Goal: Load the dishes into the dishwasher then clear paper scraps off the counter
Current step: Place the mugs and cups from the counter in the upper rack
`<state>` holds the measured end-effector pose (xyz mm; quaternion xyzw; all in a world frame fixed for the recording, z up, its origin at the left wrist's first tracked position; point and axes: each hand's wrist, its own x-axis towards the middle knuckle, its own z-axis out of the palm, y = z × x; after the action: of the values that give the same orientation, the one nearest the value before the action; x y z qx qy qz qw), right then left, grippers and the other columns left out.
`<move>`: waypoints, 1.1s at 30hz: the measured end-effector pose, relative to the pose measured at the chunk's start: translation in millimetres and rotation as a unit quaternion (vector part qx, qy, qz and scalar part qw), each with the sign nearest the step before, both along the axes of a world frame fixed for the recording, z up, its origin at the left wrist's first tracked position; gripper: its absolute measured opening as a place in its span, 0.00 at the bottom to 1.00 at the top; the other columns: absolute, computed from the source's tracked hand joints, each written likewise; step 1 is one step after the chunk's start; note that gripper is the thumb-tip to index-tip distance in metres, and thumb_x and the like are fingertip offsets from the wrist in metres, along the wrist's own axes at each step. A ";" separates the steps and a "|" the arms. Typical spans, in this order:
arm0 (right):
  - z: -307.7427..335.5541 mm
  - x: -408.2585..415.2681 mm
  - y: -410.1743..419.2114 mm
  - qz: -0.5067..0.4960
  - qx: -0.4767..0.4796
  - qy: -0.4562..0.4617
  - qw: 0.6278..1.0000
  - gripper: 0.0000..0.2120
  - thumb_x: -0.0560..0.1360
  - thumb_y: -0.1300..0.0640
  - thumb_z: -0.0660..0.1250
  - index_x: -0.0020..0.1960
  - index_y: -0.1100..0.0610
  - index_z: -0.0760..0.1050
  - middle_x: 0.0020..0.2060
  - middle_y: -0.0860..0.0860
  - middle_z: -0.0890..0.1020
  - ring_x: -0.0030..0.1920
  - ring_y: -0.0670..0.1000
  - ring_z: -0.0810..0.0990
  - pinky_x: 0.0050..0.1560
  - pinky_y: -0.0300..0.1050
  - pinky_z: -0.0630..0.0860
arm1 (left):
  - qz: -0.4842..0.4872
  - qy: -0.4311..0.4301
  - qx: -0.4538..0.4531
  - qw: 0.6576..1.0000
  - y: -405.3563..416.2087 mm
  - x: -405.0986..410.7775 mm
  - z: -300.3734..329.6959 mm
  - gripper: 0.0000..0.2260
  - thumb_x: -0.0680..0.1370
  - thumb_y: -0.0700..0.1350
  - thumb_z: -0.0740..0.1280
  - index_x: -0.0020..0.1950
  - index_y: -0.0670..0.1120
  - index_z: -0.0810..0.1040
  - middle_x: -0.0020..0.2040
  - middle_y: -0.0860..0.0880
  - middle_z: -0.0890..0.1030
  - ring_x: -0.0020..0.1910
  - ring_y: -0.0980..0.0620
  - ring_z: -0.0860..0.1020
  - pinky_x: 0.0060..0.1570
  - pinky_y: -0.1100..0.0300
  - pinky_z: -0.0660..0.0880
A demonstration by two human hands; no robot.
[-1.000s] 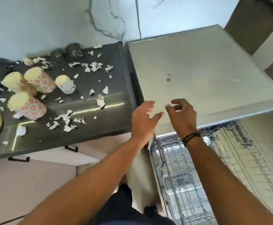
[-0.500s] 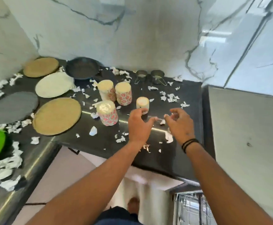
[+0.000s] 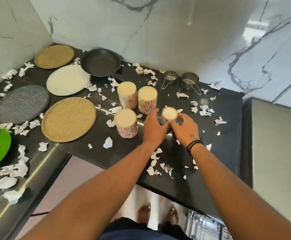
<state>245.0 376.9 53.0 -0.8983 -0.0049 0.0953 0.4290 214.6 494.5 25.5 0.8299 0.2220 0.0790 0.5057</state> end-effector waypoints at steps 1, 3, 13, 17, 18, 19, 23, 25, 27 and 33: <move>-1.7 3.4 0.6 -0.005 0.007 0.006 1.000 0.17 0.77 0.54 0.68 0.65 0.57 0.76 0.55 0.52 0.81 0.51 0.48 0.76 0.51 0.37 0.67 | -0.007 0.003 0.003 1.000 -0.8 4.2 -1.9 0.33 0.73 0.49 0.77 0.75 0.45 0.70 0.70 0.45 0.76 0.69 0.47 0.74 0.69 0.47 0.72; -5.7 6.9 2.1 -0.006 0.012 0.017 1.000 0.17 0.77 0.54 0.68 0.64 0.56 0.76 0.54 0.51 0.81 0.52 0.49 0.77 0.51 0.38 0.68 | -0.021 0.007 0.011 1.000 -1.4 8.2 -3.9 0.32 0.74 0.48 0.76 0.75 0.43 0.69 0.71 0.45 0.76 0.70 0.48 0.73 0.69 0.49 0.71; -13.2 16.9 3.6 -0.004 -0.013 0.014 1.000 0.13 0.76 0.52 0.68 0.59 0.56 0.80 0.53 0.52 0.84 0.54 0.53 0.81 0.51 0.42 0.73 | -0.008 -0.011 0.024 1.000 -2.3 21.4 -6.7 0.22 0.72 0.45 0.78 0.66 0.45 0.80 0.60 0.49 0.83 0.60 0.52 0.80 0.60 0.56 0.77; -6.2 17.2 1.8 -0.019 -0.005 -0.010 1.000 0.10 0.76 0.52 0.68 0.53 0.56 0.82 0.47 0.51 0.85 0.49 0.51 0.81 0.47 0.41 0.72 | -0.007 -0.029 0.027 0.999 -1.0 21.9 -0.7 0.23 0.71 0.47 0.79 0.65 0.46 0.80 0.59 0.50 0.83 0.58 0.54 0.79 0.58 0.57 0.78; -4.0 17.6 1.7 -0.026 -0.006 -0.019 0.999 0.10 0.76 0.52 0.68 0.52 0.56 0.83 0.45 0.51 0.85 0.48 0.51 0.81 0.46 0.41 0.72 | -0.004 -0.036 0.026 0.999 -1.2 22.0 0.6 0.23 0.71 0.48 0.79 0.64 0.47 0.80 0.59 0.50 0.83 0.57 0.55 0.79 0.57 0.56 0.78; -1.6 17.6 1.4 -0.036 -0.007 -0.029 0.999 0.10 0.76 0.52 0.67 0.50 0.56 0.83 0.44 0.51 0.85 0.47 0.52 0.81 0.46 0.42 0.73 | -0.003 -0.041 0.027 0.999 -1.8 21.8 2.4 0.23 0.70 0.48 0.80 0.64 0.47 0.80 0.58 0.50 0.83 0.56 0.55 0.79 0.57 0.56 0.78; 7.2 15.4 1.2 -0.091 0.009 -0.045 0.995 0.11 0.77 0.50 0.67 0.53 0.54 0.84 0.44 0.49 0.84 0.46 0.48 0.80 0.47 0.40 0.71 | -0.008 -0.062 0.029 0.998 -6.0 22.9 10.2 0.25 0.69 0.48 0.81 0.63 0.46 0.79 0.58 0.50 0.83 0.56 0.54 0.80 0.55 0.57 0.78; 11.2 12.0 -1.2 -0.114 0.023 -0.053 0.992 0.13 0.77 0.49 0.68 0.57 0.55 0.83 0.48 0.49 0.85 0.48 0.47 0.80 0.49 0.39 0.72 | -0.016 -0.071 0.023 0.997 -9.5 23.0 14.6 0.26 0.68 0.48 0.82 0.63 0.45 0.79 0.57 0.50 0.83 0.55 0.55 0.80 0.51 0.63 0.77; 14.7 6.8 -7.3 -0.135 0.036 -0.065 0.988 0.13 0.77 0.49 0.68 0.57 0.55 0.83 0.49 0.49 0.86 0.49 0.46 0.81 0.51 0.40 0.75 | -0.032 -0.081 0.025 0.996 -14.9 22.7 16.9 0.26 0.67 0.47 0.82 0.62 0.45 0.78 0.56 0.50 0.82 0.53 0.56 0.79 0.48 0.68 0.74; 27.3 -19.7 -50.9 -0.226 0.049 -0.099 0.968 0.13 0.76 0.52 0.68 0.57 0.56 0.84 0.50 0.50 0.86 0.50 0.47 0.82 0.57 0.43 0.78 | -0.097 -0.096 -0.001 0.991 -59.4 17.8 25.8 0.27 0.64 0.47 0.84 0.59 0.47 0.79 0.51 0.54 0.83 0.48 0.57 0.81 0.46 0.66 0.76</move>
<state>225.3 326.0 80.3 -0.8591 0.1508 -0.0940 0.4799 232.4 435.1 51.3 0.8356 0.0912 0.1082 0.5308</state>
